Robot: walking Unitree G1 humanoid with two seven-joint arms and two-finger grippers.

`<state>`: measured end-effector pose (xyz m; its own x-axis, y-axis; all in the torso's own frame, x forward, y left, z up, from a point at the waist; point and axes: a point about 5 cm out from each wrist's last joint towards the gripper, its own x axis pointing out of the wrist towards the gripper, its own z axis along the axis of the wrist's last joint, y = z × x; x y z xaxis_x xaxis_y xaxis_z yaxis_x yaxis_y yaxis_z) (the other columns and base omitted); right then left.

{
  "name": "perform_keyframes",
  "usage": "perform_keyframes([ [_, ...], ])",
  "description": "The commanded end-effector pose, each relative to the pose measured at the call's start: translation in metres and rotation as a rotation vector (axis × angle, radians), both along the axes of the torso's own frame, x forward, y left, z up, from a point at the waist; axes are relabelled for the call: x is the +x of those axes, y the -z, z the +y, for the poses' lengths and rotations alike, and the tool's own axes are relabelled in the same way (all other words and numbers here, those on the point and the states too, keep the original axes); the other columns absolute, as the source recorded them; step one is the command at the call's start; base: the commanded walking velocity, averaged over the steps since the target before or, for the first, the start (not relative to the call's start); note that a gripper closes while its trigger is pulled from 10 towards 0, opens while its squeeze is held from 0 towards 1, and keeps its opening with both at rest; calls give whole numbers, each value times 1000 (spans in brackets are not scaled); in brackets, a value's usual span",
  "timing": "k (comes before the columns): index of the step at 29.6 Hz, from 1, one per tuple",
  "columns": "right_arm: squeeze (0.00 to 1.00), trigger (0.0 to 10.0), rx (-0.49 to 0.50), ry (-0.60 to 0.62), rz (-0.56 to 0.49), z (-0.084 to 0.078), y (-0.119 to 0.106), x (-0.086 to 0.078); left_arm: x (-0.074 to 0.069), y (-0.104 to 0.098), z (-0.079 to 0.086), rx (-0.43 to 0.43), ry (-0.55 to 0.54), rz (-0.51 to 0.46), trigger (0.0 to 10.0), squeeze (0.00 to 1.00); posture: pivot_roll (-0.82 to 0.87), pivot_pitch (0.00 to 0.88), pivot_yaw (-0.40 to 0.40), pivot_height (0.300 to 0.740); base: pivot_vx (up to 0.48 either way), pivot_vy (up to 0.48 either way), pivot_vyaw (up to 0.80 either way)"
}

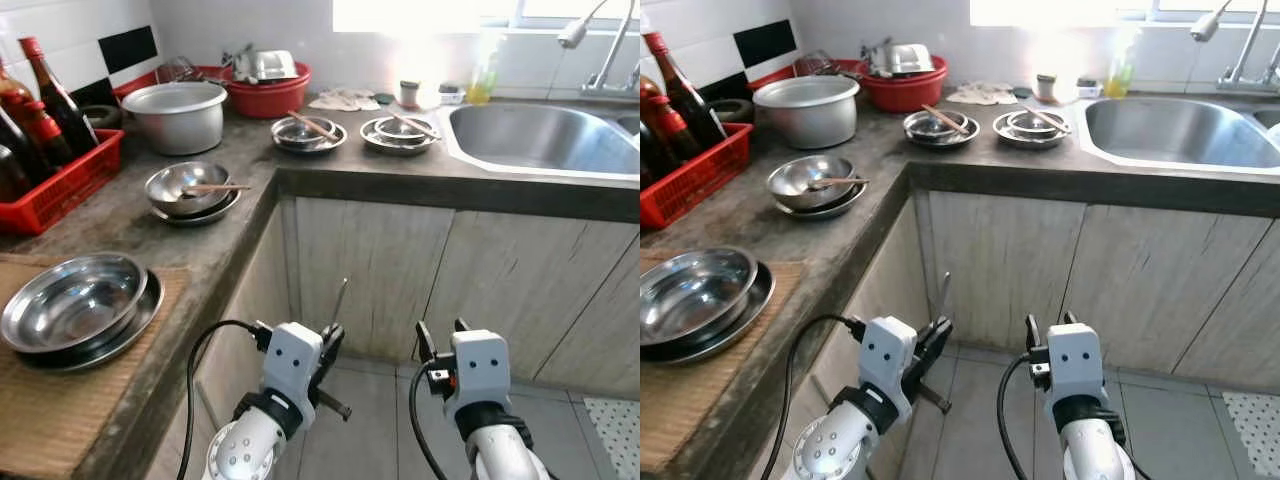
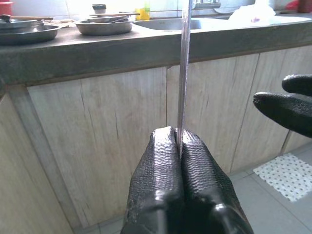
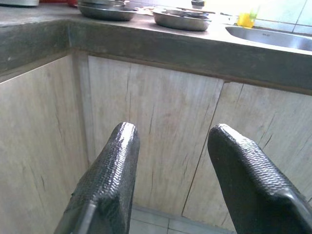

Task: Kitchen organization

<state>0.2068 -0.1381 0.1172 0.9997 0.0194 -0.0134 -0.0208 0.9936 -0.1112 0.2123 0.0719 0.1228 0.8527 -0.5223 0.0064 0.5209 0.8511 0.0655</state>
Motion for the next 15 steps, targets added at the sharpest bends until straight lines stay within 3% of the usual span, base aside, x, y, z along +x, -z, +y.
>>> perform_keyframes([
  [1,0,10000,-8,1,-11,0,-2,1,0,0,0,12,3,-8,10000,0,24,4,-5,740,0,-472,0],
  [15,0,10000,2,4,-6,0,-1,1,1,1,1,2,-12,4,10000,0,26,19,-6,740,0,-470,0],
])
